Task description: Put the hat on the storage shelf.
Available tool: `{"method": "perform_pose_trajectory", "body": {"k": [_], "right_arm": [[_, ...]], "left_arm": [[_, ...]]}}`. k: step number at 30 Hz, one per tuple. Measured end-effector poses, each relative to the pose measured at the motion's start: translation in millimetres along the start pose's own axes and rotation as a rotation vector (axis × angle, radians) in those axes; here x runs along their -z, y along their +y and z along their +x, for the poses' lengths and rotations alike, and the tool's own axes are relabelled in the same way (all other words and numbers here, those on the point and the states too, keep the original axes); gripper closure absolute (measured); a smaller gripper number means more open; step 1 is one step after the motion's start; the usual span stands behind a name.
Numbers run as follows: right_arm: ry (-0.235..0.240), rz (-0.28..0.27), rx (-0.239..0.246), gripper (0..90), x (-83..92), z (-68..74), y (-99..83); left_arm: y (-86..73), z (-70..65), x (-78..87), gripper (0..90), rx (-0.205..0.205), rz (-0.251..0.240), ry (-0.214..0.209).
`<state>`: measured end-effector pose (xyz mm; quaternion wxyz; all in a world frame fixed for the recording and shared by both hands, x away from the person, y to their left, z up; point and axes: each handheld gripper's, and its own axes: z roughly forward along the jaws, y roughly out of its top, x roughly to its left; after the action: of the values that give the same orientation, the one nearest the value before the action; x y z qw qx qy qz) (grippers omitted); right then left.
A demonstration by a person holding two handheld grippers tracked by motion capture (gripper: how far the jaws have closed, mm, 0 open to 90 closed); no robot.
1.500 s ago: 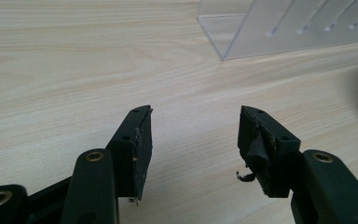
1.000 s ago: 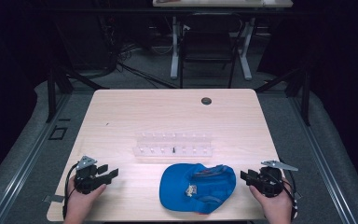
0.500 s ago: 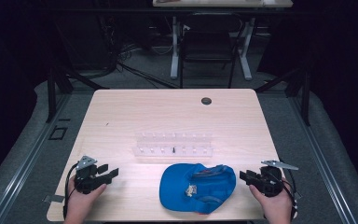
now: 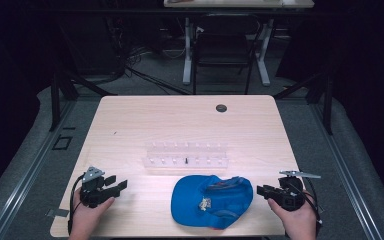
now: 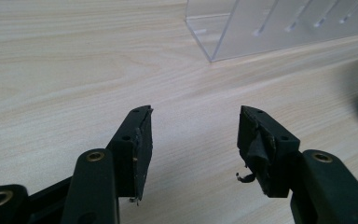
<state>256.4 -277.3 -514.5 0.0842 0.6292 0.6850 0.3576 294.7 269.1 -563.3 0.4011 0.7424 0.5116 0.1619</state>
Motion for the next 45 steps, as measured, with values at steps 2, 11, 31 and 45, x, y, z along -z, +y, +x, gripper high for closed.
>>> {"method": "perform_pose_trajectory", "body": {"k": [2,11,31,45], "right_arm": [[0.005,0.026,0.001,66.2,0.0,0.0,0.5],[0.053,0.082,-0.016,62.8,-10.8,6.2,-2.1],[0.006,0.144,-0.012,90.0,-28.5,0.2,1.9],[-0.075,0.18,0.005,90.0,-9.7,-22.4,20.0]], "left_arm": [[-0.4,-0.1,0.2,45.7,-0.003,0.001,-0.001],[-0.9,-0.1,1.5,45.7,-0.004,0.011,0.0],[-2.3,-1.2,0.7,45.7,-0.001,-0.001,0.002],[-2.6,-2.7,0.2,45.9,-0.01,0.007,0.003]]}}
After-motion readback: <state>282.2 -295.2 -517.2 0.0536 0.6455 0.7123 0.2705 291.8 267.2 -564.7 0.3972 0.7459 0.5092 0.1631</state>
